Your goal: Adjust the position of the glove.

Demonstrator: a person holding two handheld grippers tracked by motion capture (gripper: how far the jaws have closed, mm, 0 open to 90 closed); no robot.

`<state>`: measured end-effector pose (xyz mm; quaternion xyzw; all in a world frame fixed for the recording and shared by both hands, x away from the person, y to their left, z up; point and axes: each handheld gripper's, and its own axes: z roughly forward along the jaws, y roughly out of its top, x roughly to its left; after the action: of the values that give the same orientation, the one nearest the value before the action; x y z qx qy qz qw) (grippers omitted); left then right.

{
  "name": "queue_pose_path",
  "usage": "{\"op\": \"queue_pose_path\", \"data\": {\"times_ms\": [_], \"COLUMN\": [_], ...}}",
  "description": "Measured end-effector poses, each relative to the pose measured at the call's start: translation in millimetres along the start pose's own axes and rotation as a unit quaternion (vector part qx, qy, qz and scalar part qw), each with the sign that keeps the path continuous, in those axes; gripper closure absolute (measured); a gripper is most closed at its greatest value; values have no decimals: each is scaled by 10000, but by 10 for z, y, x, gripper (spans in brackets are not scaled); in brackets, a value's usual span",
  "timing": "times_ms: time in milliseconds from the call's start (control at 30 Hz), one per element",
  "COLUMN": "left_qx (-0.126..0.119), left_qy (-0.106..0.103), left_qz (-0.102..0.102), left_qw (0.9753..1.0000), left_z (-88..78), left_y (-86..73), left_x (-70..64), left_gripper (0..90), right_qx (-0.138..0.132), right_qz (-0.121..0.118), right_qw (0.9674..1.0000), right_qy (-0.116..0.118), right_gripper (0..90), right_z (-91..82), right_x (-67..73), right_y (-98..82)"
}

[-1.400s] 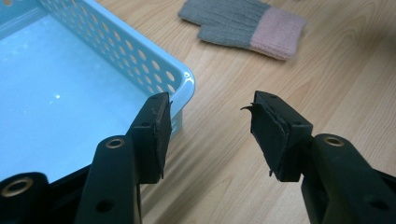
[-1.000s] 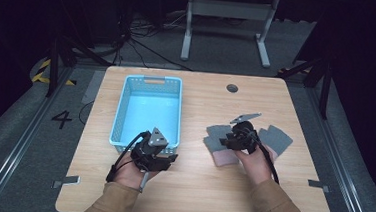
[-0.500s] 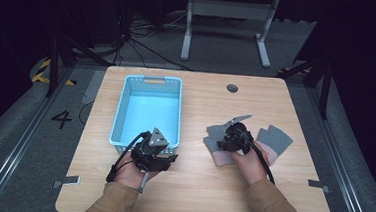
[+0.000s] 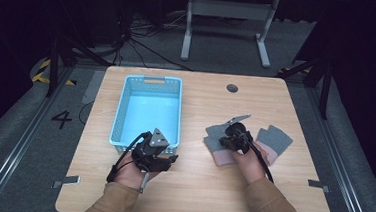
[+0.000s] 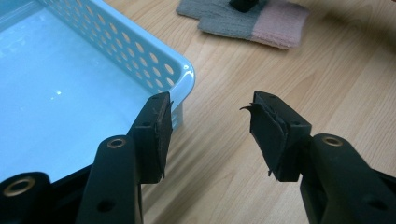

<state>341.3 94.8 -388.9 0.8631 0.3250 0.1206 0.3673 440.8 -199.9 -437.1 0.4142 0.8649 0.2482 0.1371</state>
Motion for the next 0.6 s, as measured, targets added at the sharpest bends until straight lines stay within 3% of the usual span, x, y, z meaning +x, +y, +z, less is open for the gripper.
{"op": "queue_pose_path", "data": {"times_ms": [200, 600], "left_qx": [-14, 24], "left_qy": [-11, -106], "left_qz": [-5, 134], "left_qw": [10000, 9999], "left_z": [2, 74], "left_y": [10, 86], "left_x": [5, -26], "left_gripper": [489, 489], "right_qx": [-133, -330], "right_qz": [21, -308], "right_qw": [9998, 9987], "right_qy": [129, 239], "right_gripper": [863, 858], "right_z": [-143, -532], "right_x": [-22, 18], "right_y": [-5, -72]}}
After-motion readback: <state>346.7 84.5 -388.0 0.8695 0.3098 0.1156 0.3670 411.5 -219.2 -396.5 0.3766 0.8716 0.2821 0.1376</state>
